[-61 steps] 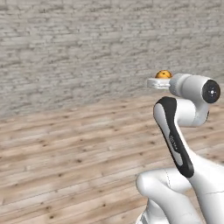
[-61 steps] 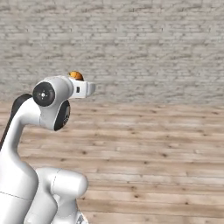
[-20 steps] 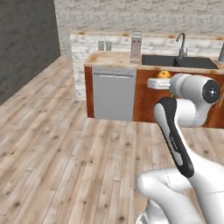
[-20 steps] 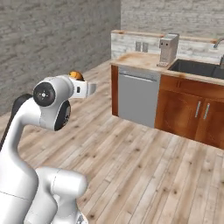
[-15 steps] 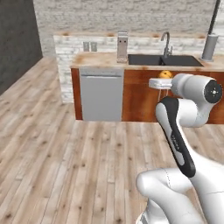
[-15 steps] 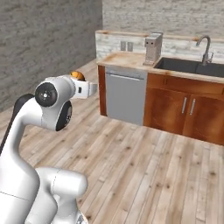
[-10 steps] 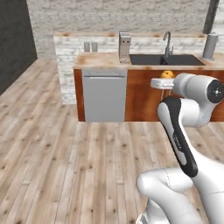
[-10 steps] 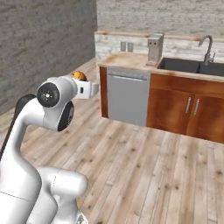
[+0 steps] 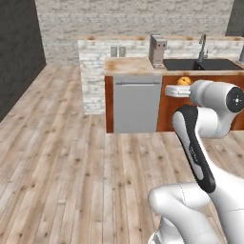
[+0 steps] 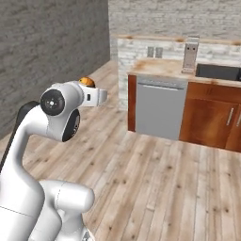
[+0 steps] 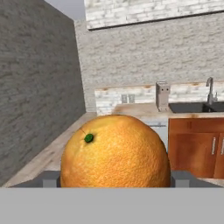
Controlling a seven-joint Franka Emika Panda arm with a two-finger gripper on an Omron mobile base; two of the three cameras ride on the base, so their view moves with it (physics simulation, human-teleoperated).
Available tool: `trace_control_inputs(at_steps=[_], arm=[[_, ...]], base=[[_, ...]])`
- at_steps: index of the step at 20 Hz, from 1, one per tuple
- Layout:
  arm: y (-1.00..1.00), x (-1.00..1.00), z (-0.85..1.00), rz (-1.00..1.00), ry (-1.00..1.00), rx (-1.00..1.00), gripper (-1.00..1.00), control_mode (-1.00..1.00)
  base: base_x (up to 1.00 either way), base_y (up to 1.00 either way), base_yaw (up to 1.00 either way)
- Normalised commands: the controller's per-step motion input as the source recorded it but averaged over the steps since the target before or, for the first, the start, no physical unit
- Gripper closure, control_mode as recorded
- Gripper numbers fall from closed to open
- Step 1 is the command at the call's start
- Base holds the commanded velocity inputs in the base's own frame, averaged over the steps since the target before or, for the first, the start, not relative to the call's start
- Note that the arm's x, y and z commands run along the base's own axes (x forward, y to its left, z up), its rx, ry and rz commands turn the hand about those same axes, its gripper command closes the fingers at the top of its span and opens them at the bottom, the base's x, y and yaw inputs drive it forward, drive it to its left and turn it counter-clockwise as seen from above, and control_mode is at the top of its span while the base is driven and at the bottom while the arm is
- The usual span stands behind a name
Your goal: Retrieve the orange and peach from the fridge and place them into the bowl on the dining table.
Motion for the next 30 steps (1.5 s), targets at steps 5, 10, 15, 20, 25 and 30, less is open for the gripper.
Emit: trace_control_inputs(at_steps=[5,10,15,20,25,30], arm=[[0.0,0.0,0.0,0.0,0.0,0.0,1.0,1.0],[0.0,0.0,0.0,0.0,0.0,0.0,1.0,1.0],[0.0,0.0,0.0,0.0,0.0,0.0,1.0,1.0],[0.0,0.0,0.0,0.0,0.0,0.0,1.0,1.0],[0.0,0.0,0.0,0.0,0.0,0.0,1.0,1.0],[0.0,0.0,0.0,0.0,0.0,0.0,1.0,1.0]], base=[[0.53,1.0,-0.02],[0.75,1.0,0.0],[1.0,0.98,0.0],[1.0,0.8,-0.03],[1.0,0.51,-0.05],[1.0,0.0,-0.13]])
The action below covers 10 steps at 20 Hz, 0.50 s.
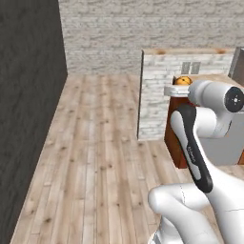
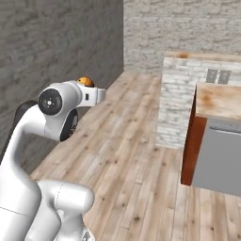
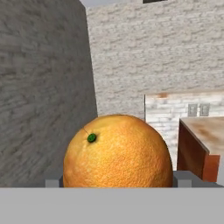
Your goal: Retrieve the orange and peach from the fridge and place them into the bowl on the dining table.
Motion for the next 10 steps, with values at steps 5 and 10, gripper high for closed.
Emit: trace_control_inputs(at_steps=[5,10], arm=[[0.0,0.0,0.0,0.0,0.0,0.0,1.0,1.0],[0.0,0.0,0.0,0.0,0.0,0.0,1.0,1.0]], base=[[1.0,-0.01,-0.15],[1.0,0.31,-0.1]])
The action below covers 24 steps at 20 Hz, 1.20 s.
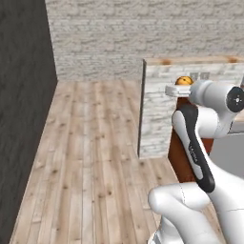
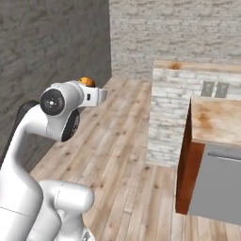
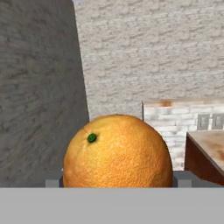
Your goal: Retrieve the orange and peach from the fridge and place them into the bowl on the dining table.
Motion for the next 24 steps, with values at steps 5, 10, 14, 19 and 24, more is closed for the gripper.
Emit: trace_control_inputs(at_steps=[5,10,14,19,24], arm=[[0.0,0.0,0.0,0.0,0.0,0.0,1.0,1.0],[0.0,0.0,0.0,0.0,0.0,0.0,1.0,1.0],[0.0,0.0,0.0,0.0,0.0,0.0,1.0,1.0],[0.0,0.0,0.0,0.0,0.0,0.0,1.0,1.0],[0.0,0.0,0.0,0.0,0.0,0.0,1.0,1.0]], base=[[1.0,0.62,-0.05],[1.0,0.68,-0.04],[1.0,0.33,-0.07],[1.0,0.04,-0.15],[1.0,0.11,-0.2]])
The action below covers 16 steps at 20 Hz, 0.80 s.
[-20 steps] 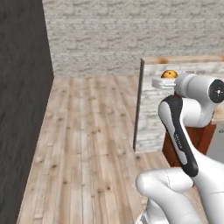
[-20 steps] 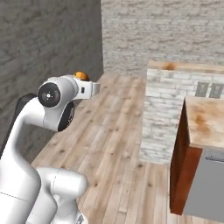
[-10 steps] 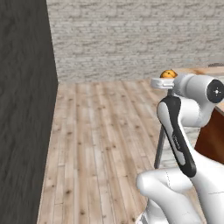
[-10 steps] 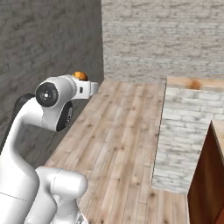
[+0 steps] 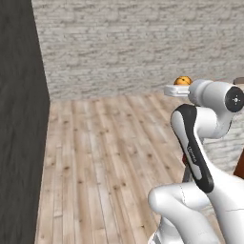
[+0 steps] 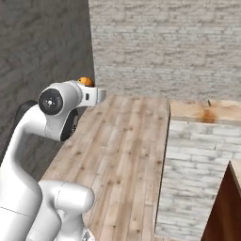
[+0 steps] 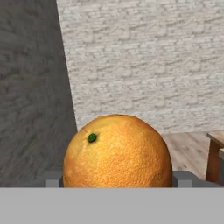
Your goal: Retrieve the orange and peach from the fridge and place them into the bowl on the dining table.
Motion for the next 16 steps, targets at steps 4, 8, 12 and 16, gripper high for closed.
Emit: trace_control_inputs(at_steps=[4,8,12,16], arm=[[0.0,0.0,0.0,0.0,0.0,0.0,1.0,1.0],[0.0,0.0,0.0,0.0,0.0,0.0,1.0,1.0],[0.0,0.0,0.0,0.0,0.0,0.0,1.0,1.0],[0.0,0.0,0.0,0.0,0.0,0.0,1.0,1.0]], base=[[1.0,0.32,-0.23],[1.0,0.27,-0.24],[1.0,0.23,-0.29],[1.0,0.17,-0.34]])
